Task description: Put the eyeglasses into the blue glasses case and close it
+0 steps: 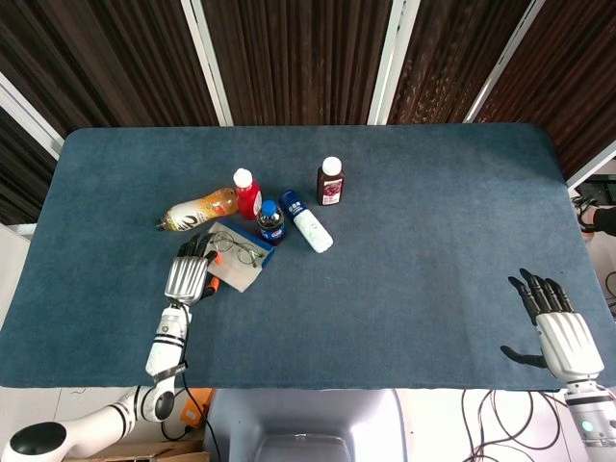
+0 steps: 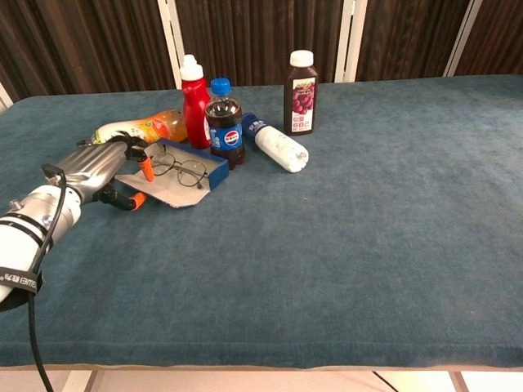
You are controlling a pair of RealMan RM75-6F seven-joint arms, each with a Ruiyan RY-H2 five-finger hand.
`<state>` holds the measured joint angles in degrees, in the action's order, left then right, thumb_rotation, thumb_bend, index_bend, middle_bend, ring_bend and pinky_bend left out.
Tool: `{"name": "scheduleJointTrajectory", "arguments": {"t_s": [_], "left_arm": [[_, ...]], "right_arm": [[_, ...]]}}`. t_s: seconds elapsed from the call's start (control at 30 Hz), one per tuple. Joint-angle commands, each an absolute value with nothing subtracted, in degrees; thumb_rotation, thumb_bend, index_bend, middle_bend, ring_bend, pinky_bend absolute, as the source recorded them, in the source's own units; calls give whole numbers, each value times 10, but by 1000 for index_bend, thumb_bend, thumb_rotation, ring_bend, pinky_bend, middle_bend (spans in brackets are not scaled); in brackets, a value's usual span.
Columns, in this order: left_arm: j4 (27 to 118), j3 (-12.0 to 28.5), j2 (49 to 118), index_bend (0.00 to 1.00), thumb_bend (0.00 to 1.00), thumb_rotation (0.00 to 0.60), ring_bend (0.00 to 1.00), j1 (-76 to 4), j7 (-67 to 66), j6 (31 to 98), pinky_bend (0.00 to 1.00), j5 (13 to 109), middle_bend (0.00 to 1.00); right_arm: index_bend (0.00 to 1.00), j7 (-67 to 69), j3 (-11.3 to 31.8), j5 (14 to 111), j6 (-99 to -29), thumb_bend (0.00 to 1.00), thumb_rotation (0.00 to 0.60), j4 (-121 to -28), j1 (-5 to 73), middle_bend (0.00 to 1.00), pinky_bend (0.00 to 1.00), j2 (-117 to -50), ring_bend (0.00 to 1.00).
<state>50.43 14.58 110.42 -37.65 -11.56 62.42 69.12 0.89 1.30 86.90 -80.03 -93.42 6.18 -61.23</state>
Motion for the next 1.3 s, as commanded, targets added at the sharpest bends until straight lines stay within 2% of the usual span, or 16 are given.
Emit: {"name": "scheduleJointTrajectory", "arguments": {"t_s": [0.03,0.3,0.57,0.9,1.07,1.3], "left_arm": [[490,148,1113,469,360,600,42,-381,-108,624,171,694,101],[459,142,1129,546,429,600,44,-383,-91,628,171,705,118],[469,132,1124,586,490,600,47,-367,-74,654,171,721,128],[596,102,1033,607,493,600,47,-311,-78,712,170,750,133],[671,101,990,608,494,600,46,-299,-117,710,169,741,134],[715,115,974,624,503,600,46,-306,-173,693,170,714,137]], "right_arm": [[0,10,13,869,-800,79,600,-934,62,0,0,-612,0],[0,11,13,869,-800,83,600,-934,62,0,0,-611,0],[0,12,12,871,-801,79,600,-934,61,0,0,-610,0],[0,9,10,874,-802,80,600,-935,61,0,0,-610,0],[0,1,7,878,-799,81,600,-938,62,0,0,-613,0],[0,1,7,878,-799,82,600,-938,62,0,0,-613,0]]}}
